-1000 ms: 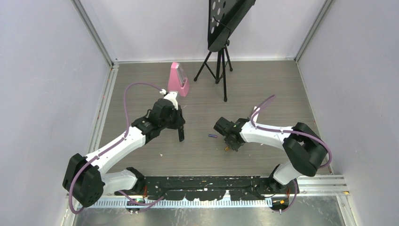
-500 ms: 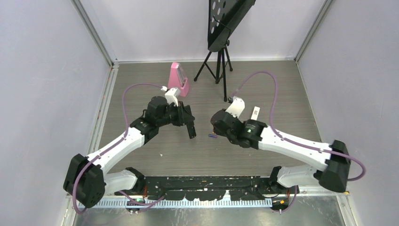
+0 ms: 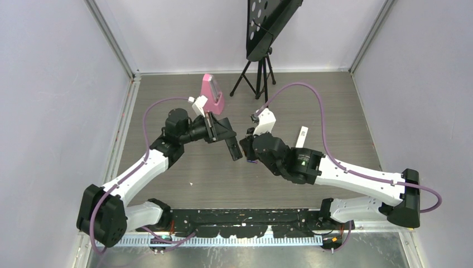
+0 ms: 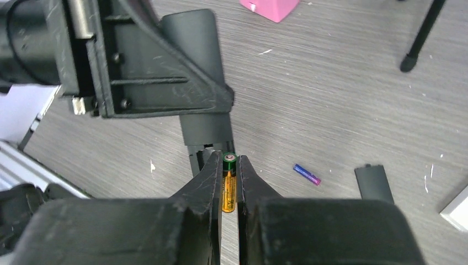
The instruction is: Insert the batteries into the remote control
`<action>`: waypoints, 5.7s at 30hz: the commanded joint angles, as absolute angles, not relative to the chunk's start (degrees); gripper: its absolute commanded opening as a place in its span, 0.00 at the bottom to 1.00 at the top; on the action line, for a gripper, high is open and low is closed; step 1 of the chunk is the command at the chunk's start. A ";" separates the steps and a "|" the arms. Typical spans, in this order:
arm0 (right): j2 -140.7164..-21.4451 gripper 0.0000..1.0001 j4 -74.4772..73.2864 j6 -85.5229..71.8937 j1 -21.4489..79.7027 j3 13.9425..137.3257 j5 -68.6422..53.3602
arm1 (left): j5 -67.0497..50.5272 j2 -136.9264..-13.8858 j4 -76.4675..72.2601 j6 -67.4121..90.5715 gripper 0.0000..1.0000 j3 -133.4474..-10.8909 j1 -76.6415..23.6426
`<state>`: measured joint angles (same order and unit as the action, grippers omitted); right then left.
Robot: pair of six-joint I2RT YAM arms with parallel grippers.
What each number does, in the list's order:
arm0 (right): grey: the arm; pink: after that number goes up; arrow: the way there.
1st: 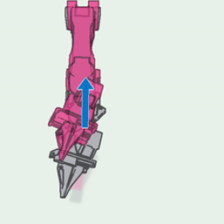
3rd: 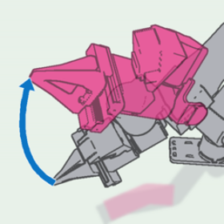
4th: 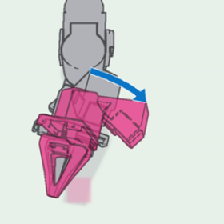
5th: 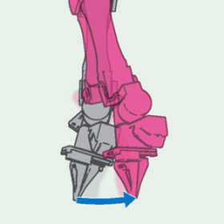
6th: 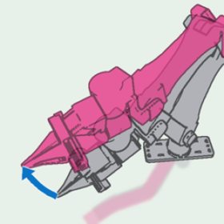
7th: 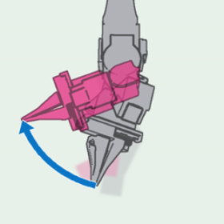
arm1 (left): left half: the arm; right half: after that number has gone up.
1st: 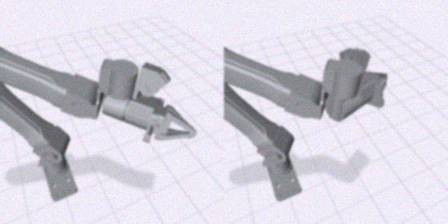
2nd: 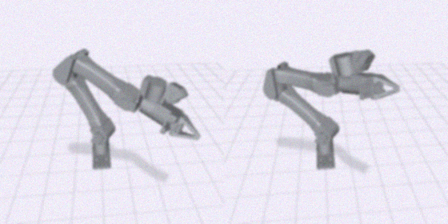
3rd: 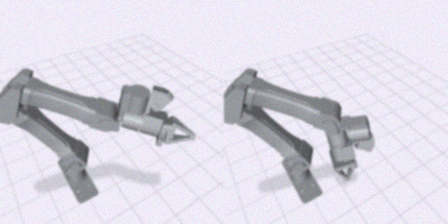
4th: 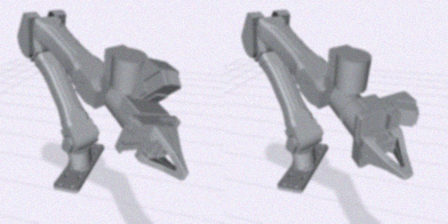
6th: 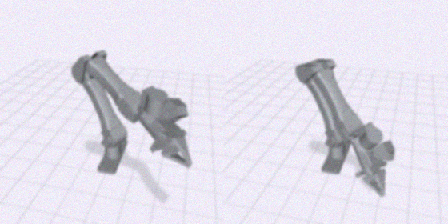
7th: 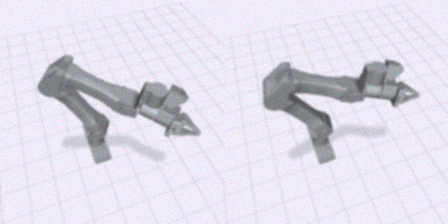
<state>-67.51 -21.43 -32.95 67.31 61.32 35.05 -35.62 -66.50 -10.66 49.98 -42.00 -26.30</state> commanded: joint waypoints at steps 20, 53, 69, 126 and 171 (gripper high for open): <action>-67.73 0.00 -12.01 -24.86 70.22 62.21 31.22 | -45.41 -65.40 -24.85 63.74 0.00 -43.08 -25.33; -66.21 0.03 -10.44 -27.27 70.78 49.40 25.89 | -36.92 -62.93 -32.23 81.35 0.00 -43.15 -24.56; -73.05 0.03 -10.03 -22.93 71.88 45.73 26.94 | -35.68 -63.73 -35.00 88.85 0.00 -43.46 -22.62; -75.47 0.34 -18.66 -35.80 67.77 56.37 28.81 | -44.26 -61.63 -24.05 79.00 0.00 -41.72 -21.09; -93.89 0.53 -31.86 -42.94 66.03 61.79 28.26 | -5.06 -60.73 13.85 40.48 0.00 -38.70 -21.04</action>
<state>-96.12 -31.24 -43.86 68.20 60.01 23.18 -6.07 -61.73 14.61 41.56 -39.07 -21.21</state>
